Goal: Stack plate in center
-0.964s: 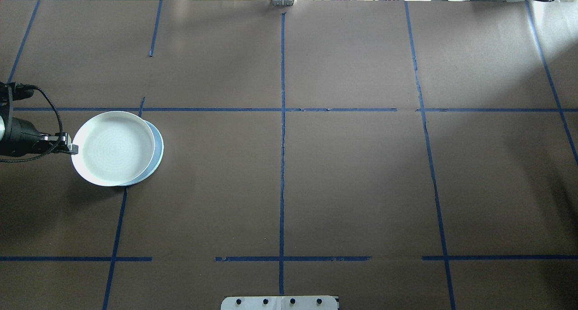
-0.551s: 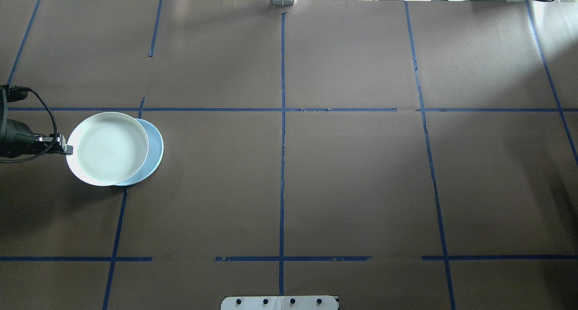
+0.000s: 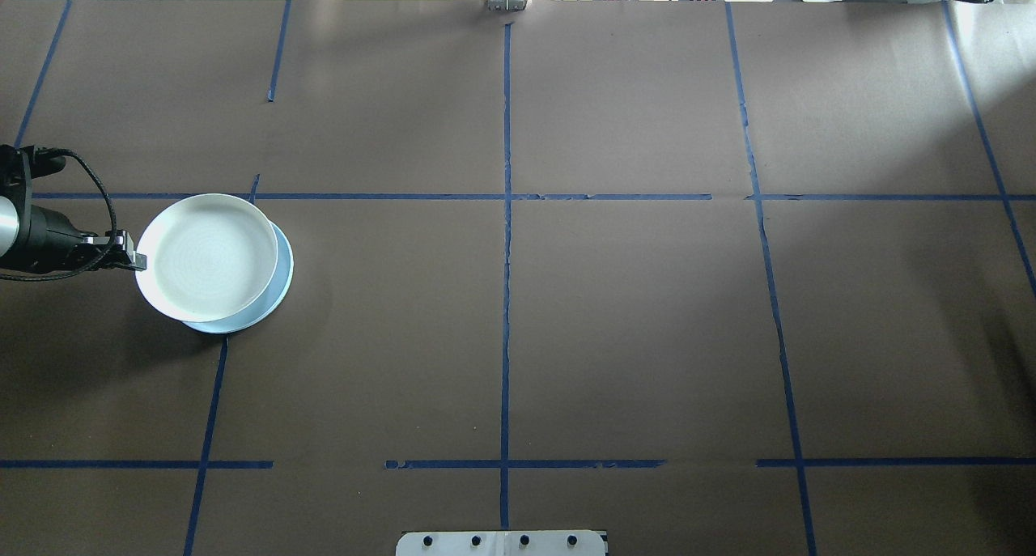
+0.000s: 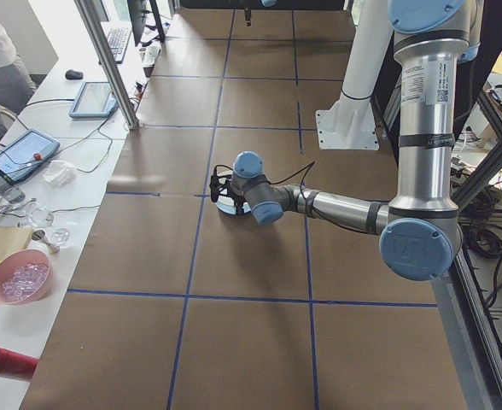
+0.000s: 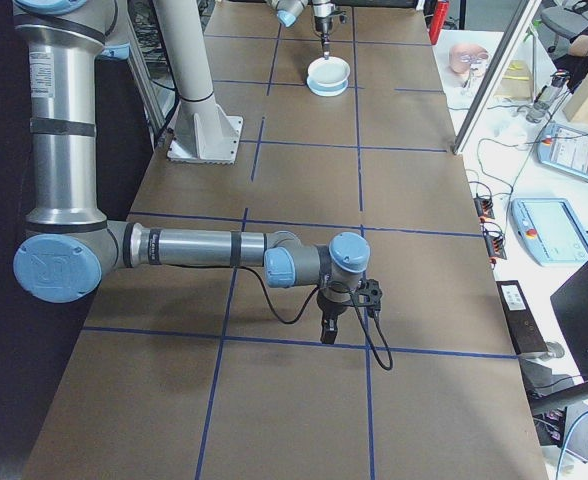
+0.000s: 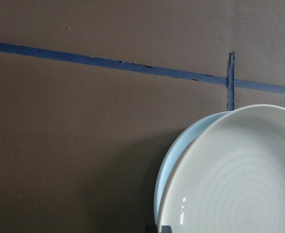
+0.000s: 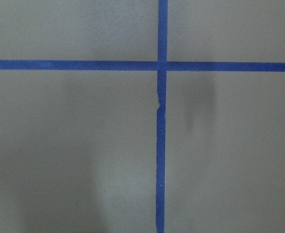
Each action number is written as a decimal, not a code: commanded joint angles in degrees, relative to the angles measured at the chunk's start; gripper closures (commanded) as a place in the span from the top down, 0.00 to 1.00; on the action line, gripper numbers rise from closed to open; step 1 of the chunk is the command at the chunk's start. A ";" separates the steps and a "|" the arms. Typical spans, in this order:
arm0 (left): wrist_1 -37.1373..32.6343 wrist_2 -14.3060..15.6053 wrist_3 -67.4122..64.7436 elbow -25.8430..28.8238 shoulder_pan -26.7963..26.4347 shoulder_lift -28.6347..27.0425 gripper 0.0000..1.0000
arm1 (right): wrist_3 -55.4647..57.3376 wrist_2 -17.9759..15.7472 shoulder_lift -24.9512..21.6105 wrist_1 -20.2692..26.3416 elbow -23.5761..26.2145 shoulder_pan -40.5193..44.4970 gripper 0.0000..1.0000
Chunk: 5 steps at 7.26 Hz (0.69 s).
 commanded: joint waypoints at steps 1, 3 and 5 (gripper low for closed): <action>-1.07 -0.99 -0.10 0.81 -0.01 -0.07 0.00 | 0.00 0.00 0.00 0.00 0.00 0.00 1.00; -1.59 -0.99 -0.10 2.38 -0.01 -1.11 0.00 | 0.00 0.00 0.00 0.00 0.00 0.00 1.00; -1.68 -0.99 -1.14 4.15 -0.10 -3.23 0.00 | 0.00 0.00 0.00 0.00 0.00 0.00 1.00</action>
